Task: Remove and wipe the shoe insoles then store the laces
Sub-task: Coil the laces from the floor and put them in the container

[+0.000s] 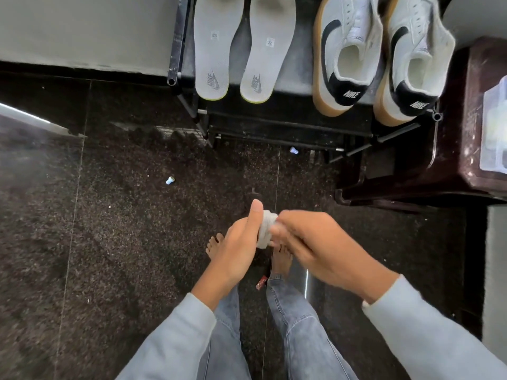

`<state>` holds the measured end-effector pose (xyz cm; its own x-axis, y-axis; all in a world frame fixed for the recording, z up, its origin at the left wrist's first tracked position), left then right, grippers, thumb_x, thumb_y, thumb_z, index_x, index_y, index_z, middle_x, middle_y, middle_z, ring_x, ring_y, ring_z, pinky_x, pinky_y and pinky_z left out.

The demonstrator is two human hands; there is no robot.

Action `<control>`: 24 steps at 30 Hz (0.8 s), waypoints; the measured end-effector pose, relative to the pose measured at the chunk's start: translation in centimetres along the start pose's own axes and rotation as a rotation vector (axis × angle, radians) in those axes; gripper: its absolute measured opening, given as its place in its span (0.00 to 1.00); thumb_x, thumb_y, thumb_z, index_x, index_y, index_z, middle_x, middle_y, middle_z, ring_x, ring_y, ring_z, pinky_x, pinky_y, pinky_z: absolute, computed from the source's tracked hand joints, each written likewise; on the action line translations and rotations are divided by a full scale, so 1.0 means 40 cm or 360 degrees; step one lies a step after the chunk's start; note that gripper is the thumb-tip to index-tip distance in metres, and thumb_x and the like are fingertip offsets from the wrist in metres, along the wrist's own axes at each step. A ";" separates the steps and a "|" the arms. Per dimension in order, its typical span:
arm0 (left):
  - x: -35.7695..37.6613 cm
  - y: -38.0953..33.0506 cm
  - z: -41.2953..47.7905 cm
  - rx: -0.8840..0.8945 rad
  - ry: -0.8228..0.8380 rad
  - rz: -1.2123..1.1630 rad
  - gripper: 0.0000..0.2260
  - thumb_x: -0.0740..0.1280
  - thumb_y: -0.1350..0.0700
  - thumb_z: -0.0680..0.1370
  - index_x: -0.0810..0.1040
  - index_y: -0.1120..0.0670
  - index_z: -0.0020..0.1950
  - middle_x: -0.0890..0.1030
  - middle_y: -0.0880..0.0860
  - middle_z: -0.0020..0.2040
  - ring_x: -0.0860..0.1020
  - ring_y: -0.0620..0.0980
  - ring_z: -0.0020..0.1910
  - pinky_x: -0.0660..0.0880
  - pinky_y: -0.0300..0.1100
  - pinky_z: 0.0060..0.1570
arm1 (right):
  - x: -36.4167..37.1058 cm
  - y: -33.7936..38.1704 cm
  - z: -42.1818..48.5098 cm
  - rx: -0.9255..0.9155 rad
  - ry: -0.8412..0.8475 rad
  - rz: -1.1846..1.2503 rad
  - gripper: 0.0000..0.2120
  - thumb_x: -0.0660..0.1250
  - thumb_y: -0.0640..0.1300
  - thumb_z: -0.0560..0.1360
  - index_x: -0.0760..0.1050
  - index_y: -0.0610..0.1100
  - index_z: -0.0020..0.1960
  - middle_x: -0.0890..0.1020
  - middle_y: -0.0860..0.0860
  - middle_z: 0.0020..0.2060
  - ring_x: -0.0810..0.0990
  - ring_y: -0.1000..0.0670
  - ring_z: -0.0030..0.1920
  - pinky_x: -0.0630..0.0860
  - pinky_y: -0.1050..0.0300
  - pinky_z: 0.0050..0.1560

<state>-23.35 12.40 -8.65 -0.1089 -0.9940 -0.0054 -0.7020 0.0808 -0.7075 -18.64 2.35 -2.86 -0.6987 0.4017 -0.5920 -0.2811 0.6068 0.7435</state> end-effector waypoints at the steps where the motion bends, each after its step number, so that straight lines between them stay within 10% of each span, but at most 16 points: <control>1: 0.010 -0.001 -0.006 -0.0003 0.0045 -0.0022 0.42 0.45 0.24 0.74 0.84 0.56 0.53 0.86 0.56 0.48 0.84 0.54 0.52 0.76 0.54 0.63 | -0.017 -0.012 0.017 0.0019 -0.0044 -0.0105 0.15 0.54 0.56 0.82 0.70 0.51 0.41 0.74 0.57 0.34 0.74 0.56 0.35 0.72 0.56 0.38; 11: 0.037 -0.074 -0.040 0.0138 0.0135 -0.0317 0.28 0.52 0.44 0.81 0.80 0.65 0.42 0.79 0.53 0.30 0.75 0.44 0.30 0.75 0.34 0.39 | 0.038 -0.123 -0.009 0.0539 -0.0102 0.0767 0.13 0.63 0.50 0.81 0.79 0.49 0.41 0.78 0.58 0.31 0.73 0.61 0.32 0.70 0.64 0.37; 17: 0.035 -0.071 -0.042 0.0083 0.0164 -0.0212 0.25 0.52 0.48 0.85 0.78 0.62 0.38 0.74 0.52 0.27 0.71 0.42 0.27 0.71 0.31 0.34 | 0.057 -0.113 -0.035 0.0534 -0.0199 0.1410 0.18 0.60 0.52 0.81 0.71 0.56 0.70 0.77 0.60 0.65 0.76 0.57 0.66 0.76 0.51 0.64; 24: 0.027 -0.085 -0.049 0.0079 0.0186 -0.0182 0.29 0.51 0.45 0.85 0.77 0.57 0.33 0.75 0.52 0.26 0.72 0.47 0.28 0.75 0.35 0.41 | 0.049 -0.077 -0.031 0.0493 -0.0068 0.1473 0.14 0.60 0.46 0.82 0.79 0.44 0.63 0.85 0.50 0.52 0.82 0.48 0.58 0.74 0.47 0.67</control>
<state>-22.46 11.18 -4.88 -0.1135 -0.9810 0.1574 -0.6794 -0.0389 -0.7327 -19.95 0.42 -5.90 -0.5303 0.8308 0.1692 0.5559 0.1900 0.8092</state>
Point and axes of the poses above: each hand's wrist, its own z-axis towards the middle knuckle, its own x-axis out of the palm, y = z × x, the point moved 8 cm from there along z, towards the middle knuckle
